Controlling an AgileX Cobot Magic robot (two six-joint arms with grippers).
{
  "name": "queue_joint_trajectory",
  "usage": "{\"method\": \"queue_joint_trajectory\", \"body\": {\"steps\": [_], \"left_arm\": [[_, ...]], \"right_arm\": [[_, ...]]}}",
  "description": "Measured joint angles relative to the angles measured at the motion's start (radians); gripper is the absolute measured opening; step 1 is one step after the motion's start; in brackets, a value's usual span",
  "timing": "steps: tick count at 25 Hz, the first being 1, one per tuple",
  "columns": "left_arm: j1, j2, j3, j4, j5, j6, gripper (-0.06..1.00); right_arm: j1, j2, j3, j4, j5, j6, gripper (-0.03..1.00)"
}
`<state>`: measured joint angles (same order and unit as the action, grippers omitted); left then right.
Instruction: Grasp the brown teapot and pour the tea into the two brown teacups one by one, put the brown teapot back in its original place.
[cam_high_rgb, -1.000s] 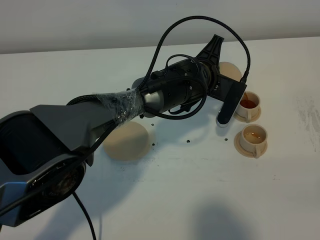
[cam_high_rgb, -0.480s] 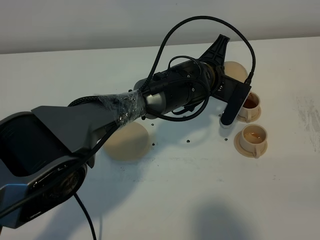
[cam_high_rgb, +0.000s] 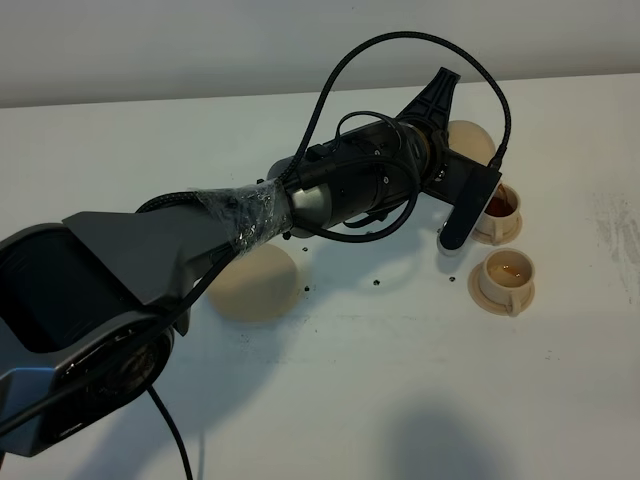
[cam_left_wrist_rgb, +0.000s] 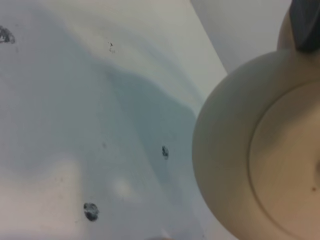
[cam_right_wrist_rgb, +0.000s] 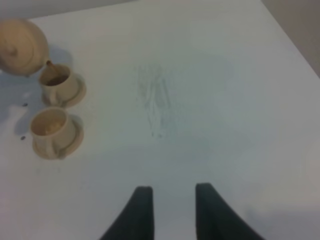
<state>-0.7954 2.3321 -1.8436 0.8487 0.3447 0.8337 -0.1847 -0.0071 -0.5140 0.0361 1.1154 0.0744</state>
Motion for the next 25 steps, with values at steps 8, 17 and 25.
{"method": "queue_joint_trajectory", "body": {"steps": [8,17,25], "left_arm": [[0.000,0.000,0.000,0.000,0.008,0.024,0.12],[0.000,0.000,0.000,0.016,0.019,0.045,0.12],[0.000,0.000,0.000,0.045,0.036,0.045,0.12]], "right_arm": [[0.000,0.000,0.000,0.000,0.000,0.000,0.22],[0.000,0.000,0.000,0.000,0.000,0.000,0.22],[0.000,0.000,0.000,0.000,0.000,0.000,0.22]]}}
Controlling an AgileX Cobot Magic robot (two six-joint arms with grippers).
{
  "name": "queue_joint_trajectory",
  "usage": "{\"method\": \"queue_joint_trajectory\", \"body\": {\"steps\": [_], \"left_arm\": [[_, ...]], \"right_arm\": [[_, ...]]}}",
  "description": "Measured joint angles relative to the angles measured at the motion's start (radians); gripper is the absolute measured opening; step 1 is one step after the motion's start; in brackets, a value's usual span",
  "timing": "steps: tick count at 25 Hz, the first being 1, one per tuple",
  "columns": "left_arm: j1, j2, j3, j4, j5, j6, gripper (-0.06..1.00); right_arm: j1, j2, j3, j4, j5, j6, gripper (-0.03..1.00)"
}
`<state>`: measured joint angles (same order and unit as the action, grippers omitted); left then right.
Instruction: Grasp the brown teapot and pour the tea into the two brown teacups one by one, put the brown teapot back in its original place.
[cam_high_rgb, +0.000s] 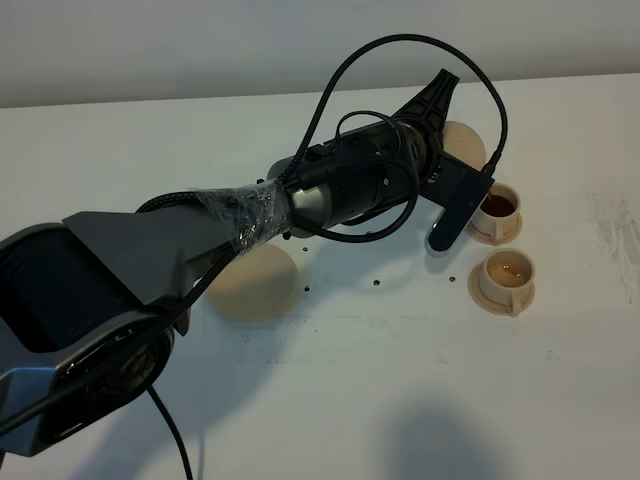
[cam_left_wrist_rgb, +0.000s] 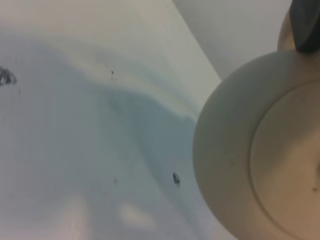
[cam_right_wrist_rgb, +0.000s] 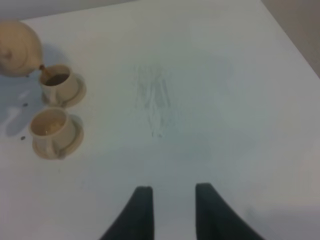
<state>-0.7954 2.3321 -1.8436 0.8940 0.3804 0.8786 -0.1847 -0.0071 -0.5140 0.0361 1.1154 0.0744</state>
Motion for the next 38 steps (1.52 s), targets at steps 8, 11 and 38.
{"method": "queue_joint_trajectory", "body": {"steps": [8,11,38], "left_arm": [[0.000,0.000,-0.015,0.003,0.000,0.000,0.12],[0.000,0.000,-0.032,0.004,-0.004,-0.001,0.12],[0.000,0.000,-0.034,0.022,-0.001,0.000,0.12]], "right_arm": [[0.000,0.000,0.000,0.000,0.000,0.000,0.22],[0.000,0.000,0.000,0.000,0.000,0.000,0.22],[0.000,0.000,0.000,0.000,0.000,0.000,0.22]]}}
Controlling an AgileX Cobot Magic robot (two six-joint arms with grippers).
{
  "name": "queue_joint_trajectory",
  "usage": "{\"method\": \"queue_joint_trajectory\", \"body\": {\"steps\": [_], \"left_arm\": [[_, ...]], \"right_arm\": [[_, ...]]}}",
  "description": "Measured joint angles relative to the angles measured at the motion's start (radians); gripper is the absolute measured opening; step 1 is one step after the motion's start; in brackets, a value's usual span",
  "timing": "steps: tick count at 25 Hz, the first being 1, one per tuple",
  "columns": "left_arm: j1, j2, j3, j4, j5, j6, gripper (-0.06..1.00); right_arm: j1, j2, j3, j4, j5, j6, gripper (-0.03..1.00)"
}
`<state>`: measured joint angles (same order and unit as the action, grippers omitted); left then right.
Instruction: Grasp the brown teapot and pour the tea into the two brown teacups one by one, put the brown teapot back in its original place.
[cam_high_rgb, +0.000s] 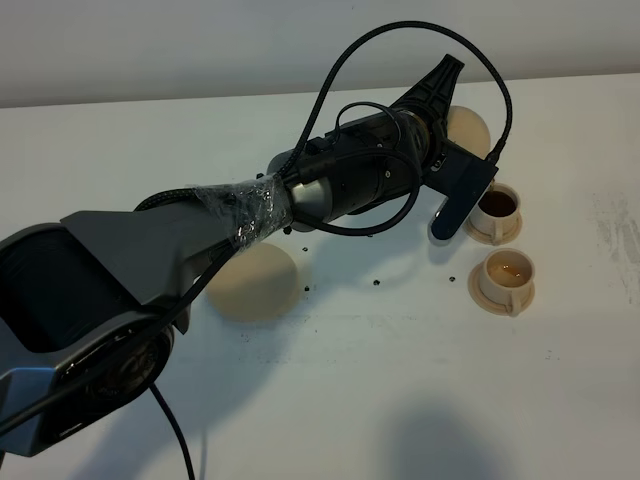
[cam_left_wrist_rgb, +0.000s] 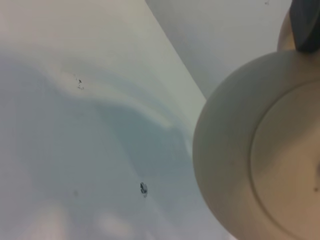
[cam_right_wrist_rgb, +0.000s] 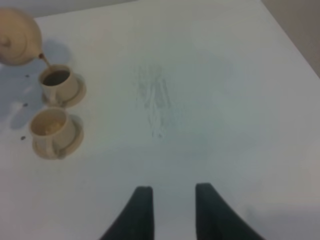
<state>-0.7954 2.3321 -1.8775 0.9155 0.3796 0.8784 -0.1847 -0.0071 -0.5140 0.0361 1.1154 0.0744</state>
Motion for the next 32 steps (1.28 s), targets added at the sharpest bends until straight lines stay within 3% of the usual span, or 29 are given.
{"method": "queue_joint_trajectory", "body": {"steps": [6,26,32], "left_arm": [[0.000,0.000,0.000,-0.020,0.001,-0.001,0.12],[0.004,-0.024,0.000,-0.389,0.110,-0.024,0.12],[0.012,-0.078,0.000,-0.471,0.112,-0.074,0.12]], "right_arm": [[0.000,0.000,0.000,0.000,0.000,0.000,0.22],[0.000,0.000,0.000,0.000,0.000,0.000,0.22],[0.000,0.000,0.000,0.000,0.000,0.000,0.22]]}}
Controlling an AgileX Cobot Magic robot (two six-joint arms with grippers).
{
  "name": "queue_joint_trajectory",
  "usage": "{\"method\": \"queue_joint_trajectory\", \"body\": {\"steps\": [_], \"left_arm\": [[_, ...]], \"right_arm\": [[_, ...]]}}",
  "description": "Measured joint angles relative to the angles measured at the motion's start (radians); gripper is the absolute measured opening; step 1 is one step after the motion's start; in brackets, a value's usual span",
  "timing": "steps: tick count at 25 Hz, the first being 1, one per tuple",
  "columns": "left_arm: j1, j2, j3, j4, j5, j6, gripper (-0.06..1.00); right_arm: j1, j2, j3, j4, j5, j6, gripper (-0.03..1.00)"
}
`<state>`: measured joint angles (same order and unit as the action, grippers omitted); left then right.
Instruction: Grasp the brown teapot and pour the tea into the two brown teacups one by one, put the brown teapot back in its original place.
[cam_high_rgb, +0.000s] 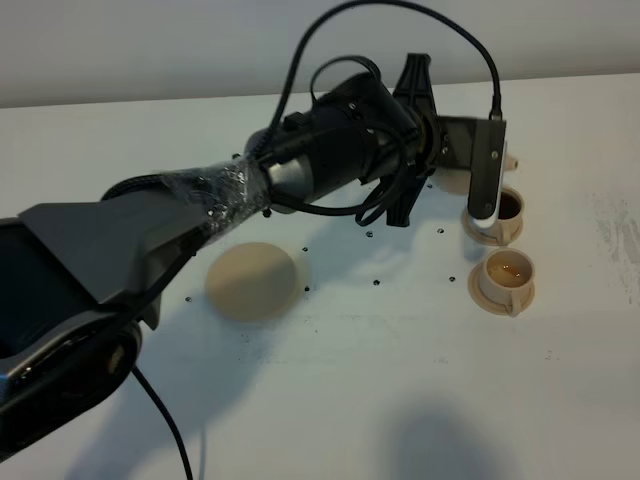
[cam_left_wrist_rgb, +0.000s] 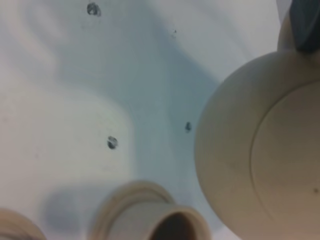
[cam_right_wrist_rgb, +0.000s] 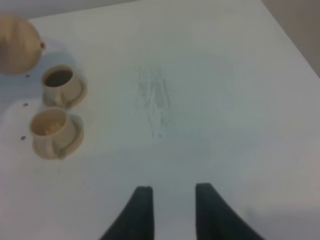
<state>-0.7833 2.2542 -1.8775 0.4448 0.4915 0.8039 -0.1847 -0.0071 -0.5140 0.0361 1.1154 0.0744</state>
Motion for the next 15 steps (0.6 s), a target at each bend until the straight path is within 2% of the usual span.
{"method": "queue_joint_trajectory", "body": {"steps": [5,11,15], "left_arm": [[0.010,-0.026,0.000,-0.031,0.061,-0.097,0.12],[0.019,-0.056,0.000,-0.155,0.201,-0.285,0.12],[0.020,-0.056,0.000,-0.232,0.251,-0.376,0.12]], "right_arm": [[0.000,0.000,0.000,0.000,0.000,0.000,0.22],[0.000,0.000,0.000,0.000,0.000,0.000,0.22],[0.000,0.000,0.000,0.000,0.000,0.000,0.22]]}}
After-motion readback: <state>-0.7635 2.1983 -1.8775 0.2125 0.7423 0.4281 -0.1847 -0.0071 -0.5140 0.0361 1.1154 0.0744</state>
